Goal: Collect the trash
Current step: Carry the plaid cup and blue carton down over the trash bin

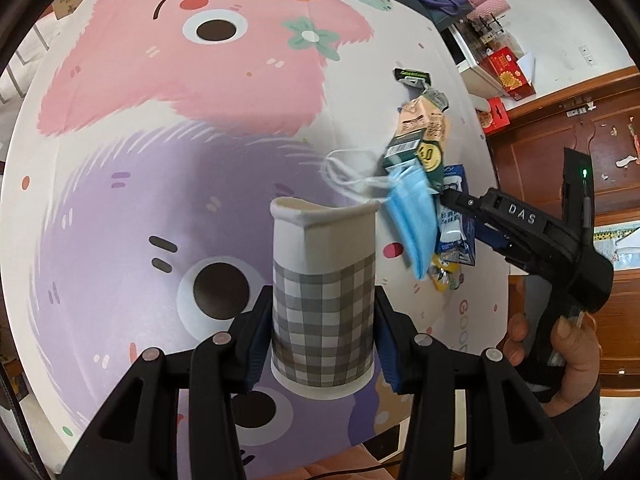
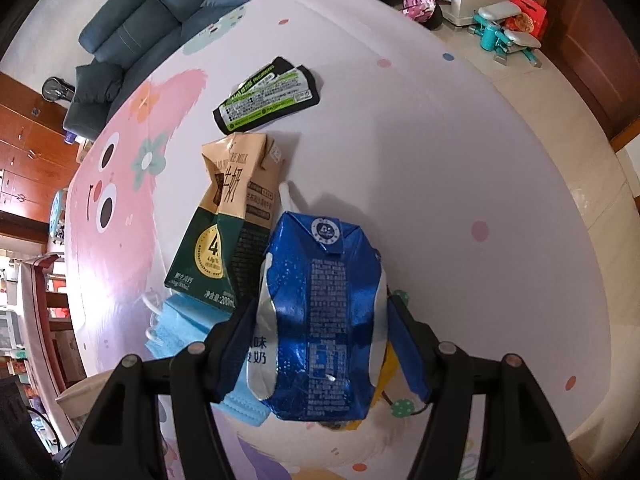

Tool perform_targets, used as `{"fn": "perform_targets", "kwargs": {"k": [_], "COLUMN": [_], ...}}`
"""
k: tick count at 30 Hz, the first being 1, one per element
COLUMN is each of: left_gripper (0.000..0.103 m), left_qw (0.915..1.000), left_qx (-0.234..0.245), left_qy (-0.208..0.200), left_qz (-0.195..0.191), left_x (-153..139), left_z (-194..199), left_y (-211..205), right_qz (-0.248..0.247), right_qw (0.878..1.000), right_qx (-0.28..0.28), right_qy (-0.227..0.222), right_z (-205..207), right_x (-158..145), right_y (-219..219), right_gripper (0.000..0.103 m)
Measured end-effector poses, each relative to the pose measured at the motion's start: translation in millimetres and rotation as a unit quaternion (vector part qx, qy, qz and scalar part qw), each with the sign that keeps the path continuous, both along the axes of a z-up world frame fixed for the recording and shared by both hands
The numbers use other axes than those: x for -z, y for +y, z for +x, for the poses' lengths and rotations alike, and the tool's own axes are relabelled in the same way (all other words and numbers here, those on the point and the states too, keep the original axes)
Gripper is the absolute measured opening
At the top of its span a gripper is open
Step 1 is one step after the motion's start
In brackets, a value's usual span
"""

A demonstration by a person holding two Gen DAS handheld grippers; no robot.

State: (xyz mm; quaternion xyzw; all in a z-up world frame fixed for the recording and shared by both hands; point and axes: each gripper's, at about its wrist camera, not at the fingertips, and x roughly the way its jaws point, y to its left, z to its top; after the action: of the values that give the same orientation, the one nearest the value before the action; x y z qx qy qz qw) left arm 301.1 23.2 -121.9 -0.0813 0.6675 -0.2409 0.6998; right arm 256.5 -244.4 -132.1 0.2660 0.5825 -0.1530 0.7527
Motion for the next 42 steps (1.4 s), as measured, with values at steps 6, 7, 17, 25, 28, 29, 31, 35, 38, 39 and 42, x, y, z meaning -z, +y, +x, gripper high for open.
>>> {"fn": "perform_targets", "kwargs": {"k": [6, 7, 17, 25, 28, 29, 31, 35, 38, 39, 42], "left_gripper": [0.045, 0.045, 0.045, 0.045, 0.045, 0.045, 0.045, 0.045, 0.045, 0.045, 0.045], "left_qw": [0.9997, 0.9996, 0.9982, 0.9934, 0.9924, 0.9922, 0.9923, 0.9936, 0.9946, 0.9951, 0.9957], "left_qx": [0.004, 0.005, -0.013, -0.066, -0.08, -0.085, -0.093, -0.092, -0.086, -0.082, -0.069], "left_qy": [-0.024, -0.026, -0.059, -0.094, -0.093, -0.091, -0.082, -0.062, -0.047, -0.041, -0.028], "left_qz": [-0.005, -0.005, -0.005, -0.007, -0.003, -0.001, 0.003, 0.02, 0.031, 0.038, 0.056], "left_x": [-17, -19, -49, -71, -67, -65, -59, -47, -39, -35, -20], "left_z": [-12, -15, -71, -163, -199, -212, -238, -277, -300, -308, -327], "left_y": [-12, -13, -24, -30, -33, -34, -37, -45, -48, -49, -48], "right_qz": [0.012, 0.015, 0.045, 0.07, 0.075, 0.077, 0.087, 0.107, 0.12, 0.123, 0.13], "right_qw": [0.999, 0.999, 0.99, 0.973, 0.966, 0.964, 0.961, 0.958, 0.958, 0.959, 0.962], "right_qx": [0.007, 0.006, -0.025, -0.105, -0.142, -0.151, -0.168, -0.186, -0.192, -0.193, -0.191], "right_qy": [-0.042, -0.051, -0.13, -0.193, -0.204, -0.205, -0.204, -0.192, -0.175, -0.169, -0.148], "right_z": [-26, -31, -92, -172, -212, -224, -250, -288, -309, -317, -331], "right_x": [-17, -20, -55, -87, -91, -92, -89, -77, -62, -56, -33], "right_y": [-6, -7, -13, -9, -8, -8, -8, -5, 0, 2, 8], "right_gripper": [0.065, 0.065, 0.065, 0.065, 0.065, 0.065, 0.065, 0.065, 0.065, 0.065, 0.065]}}
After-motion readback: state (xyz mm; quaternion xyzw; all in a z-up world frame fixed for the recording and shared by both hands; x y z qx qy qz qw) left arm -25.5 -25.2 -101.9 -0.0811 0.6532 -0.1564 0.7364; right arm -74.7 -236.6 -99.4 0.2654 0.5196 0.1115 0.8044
